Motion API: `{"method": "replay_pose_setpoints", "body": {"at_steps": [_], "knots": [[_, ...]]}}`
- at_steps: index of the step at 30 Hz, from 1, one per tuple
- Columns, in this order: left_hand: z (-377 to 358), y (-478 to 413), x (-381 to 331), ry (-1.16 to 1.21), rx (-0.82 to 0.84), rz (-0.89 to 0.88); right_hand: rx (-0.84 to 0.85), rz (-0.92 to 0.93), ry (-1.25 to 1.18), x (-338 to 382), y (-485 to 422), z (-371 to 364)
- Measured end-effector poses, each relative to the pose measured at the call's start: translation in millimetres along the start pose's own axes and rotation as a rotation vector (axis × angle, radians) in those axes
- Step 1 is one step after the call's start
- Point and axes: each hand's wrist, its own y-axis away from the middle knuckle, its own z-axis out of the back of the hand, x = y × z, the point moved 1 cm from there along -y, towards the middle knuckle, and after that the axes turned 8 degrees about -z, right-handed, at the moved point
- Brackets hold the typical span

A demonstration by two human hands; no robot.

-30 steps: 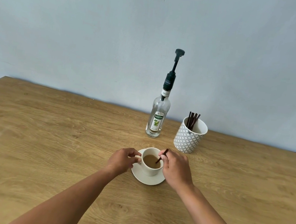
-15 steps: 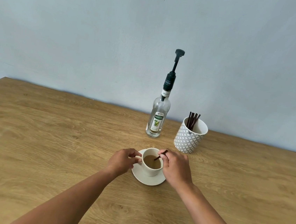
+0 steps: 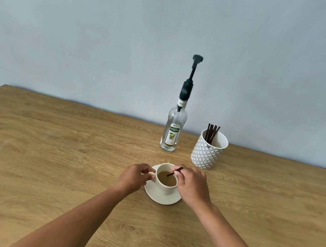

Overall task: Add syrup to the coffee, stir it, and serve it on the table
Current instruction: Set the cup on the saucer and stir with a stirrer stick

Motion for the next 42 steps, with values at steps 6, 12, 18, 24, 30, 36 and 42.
{"method": "replay_pose_setpoints", "body": {"at_steps": [6, 12, 18, 24, 30, 36, 42], "knots": [[-0.1, -0.5, 0.1, 0.001, 0.008, 0.001, 0.007, 0.032, -0.053, -4.0, 4.1, 4.3], [0.3, -0.1, -0.8, -0.013, 0.010, 0.004, 0.074, 0.000, -0.194, 2.1, 4.5, -0.6], [0.3, -0.3, -0.8, -0.024, 0.003, -0.005, 0.048, -0.004, -0.022, -1.7, 1.9, 3.5], [0.7, -1.0, 0.7, -0.030, 0.001, -0.010, 0.082, 0.022, -0.068, 0.4, 4.1, 4.9], [0.0, -2.3, 2.1, -0.038, 0.007, -0.013, 0.148, -0.031, -0.146, 4.0, 5.2, -1.0], [-0.1, -3.3, 2.5, -0.024, 0.007, -0.009, 0.098, -0.019, -0.032, 0.2, 1.7, 1.6], [0.0, -3.3, 2.2, -0.032, 0.012, -0.003, 0.114, 0.014, -0.107, 2.9, 2.5, 0.9]]}}
